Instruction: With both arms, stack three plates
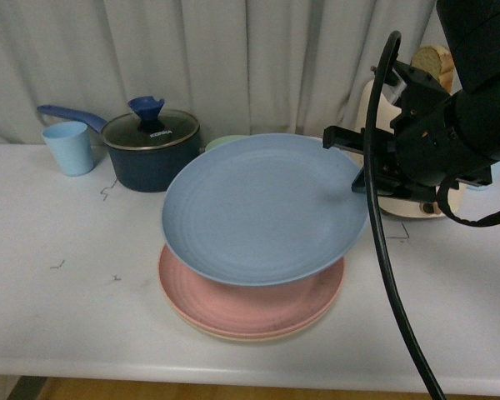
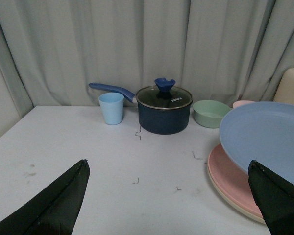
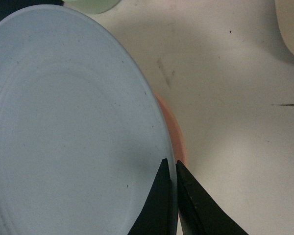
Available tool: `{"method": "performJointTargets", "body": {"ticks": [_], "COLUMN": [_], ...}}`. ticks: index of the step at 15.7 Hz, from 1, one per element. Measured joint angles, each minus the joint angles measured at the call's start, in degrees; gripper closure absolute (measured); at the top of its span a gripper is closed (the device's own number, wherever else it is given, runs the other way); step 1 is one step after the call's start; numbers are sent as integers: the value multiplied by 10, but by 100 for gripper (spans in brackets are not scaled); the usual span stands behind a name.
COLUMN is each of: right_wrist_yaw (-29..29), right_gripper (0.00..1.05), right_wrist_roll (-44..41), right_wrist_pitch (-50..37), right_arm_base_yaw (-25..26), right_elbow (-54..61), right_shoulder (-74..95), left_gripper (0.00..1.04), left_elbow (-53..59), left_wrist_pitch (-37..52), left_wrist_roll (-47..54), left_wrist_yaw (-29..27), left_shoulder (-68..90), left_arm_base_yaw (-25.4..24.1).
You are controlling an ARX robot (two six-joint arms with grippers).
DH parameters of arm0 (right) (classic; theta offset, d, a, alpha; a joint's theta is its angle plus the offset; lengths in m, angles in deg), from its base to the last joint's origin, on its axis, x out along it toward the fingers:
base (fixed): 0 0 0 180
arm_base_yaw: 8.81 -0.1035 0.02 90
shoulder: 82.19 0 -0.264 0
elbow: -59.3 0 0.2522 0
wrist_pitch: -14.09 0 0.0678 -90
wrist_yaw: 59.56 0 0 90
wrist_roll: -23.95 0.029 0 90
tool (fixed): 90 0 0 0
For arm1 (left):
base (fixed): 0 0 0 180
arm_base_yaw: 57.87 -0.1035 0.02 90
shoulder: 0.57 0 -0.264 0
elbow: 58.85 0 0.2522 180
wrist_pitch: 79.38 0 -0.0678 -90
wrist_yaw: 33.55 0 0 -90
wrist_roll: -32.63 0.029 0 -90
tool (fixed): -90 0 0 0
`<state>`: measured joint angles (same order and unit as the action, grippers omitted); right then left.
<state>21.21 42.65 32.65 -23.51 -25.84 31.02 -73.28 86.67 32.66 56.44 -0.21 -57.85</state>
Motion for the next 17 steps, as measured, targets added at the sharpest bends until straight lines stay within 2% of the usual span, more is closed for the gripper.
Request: {"method": "performJointTargets", "body": {"ticks": [11,12,17], "right_wrist_yaw": [26,30,9], "right_gripper": [102,99,40], "right_wrist_roll": [27,28,49], "right_wrist_pitch": [-20,-24,-73], "right_arm_base_yaw": [-18,-17,2], "right_elbow": [14,16,94], "right_shoulder": [61,62,-1], "left_gripper": [7,7,7], "left_elbow": [0,0,0], "left_wrist_pitch": [0,0,0], "left_wrist_roll": [0,0,0], "left_wrist_yaw": [0,0,0], "left_shoulder": [0,0,0], "left_arm_base_yaw": [0,0,0]}}
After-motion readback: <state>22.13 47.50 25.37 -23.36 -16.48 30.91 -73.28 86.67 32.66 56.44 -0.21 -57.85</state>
